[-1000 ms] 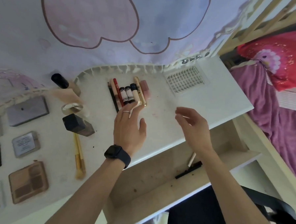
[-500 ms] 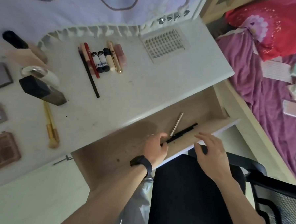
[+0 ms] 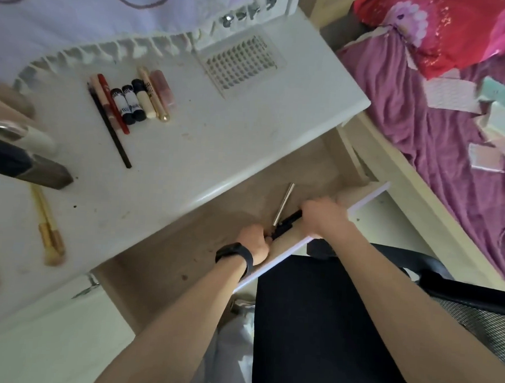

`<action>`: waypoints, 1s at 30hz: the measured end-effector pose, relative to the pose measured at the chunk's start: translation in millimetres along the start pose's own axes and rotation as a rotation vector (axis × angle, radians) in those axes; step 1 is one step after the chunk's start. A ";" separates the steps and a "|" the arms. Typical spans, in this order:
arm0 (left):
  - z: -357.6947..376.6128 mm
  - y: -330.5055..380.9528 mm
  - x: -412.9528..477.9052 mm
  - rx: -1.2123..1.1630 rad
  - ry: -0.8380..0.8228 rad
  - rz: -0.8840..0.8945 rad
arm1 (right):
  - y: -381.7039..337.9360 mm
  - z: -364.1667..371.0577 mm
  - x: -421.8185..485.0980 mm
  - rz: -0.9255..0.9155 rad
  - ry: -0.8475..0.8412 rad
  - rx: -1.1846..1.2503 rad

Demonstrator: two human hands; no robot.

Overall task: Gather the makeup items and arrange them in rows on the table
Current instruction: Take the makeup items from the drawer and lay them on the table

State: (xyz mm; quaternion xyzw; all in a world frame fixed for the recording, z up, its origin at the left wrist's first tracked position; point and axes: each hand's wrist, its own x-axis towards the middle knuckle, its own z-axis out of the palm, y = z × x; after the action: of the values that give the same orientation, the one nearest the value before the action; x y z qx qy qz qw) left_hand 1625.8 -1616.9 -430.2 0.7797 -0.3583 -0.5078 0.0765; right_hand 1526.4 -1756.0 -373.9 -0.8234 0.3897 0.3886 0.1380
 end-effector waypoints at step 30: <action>-8.7 44.2 51.7 0.157 0.062 0.021 | 21.9 -2.1 0.9 -0.092 0.088 -0.040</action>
State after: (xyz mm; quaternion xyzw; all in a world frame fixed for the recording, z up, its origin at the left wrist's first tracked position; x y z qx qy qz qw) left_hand 1623.7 -1684.2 -442.9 0.7947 -0.4027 -0.4530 0.0316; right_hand 1511.5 -1772.0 -371.6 -0.8594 0.3492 0.3529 0.1220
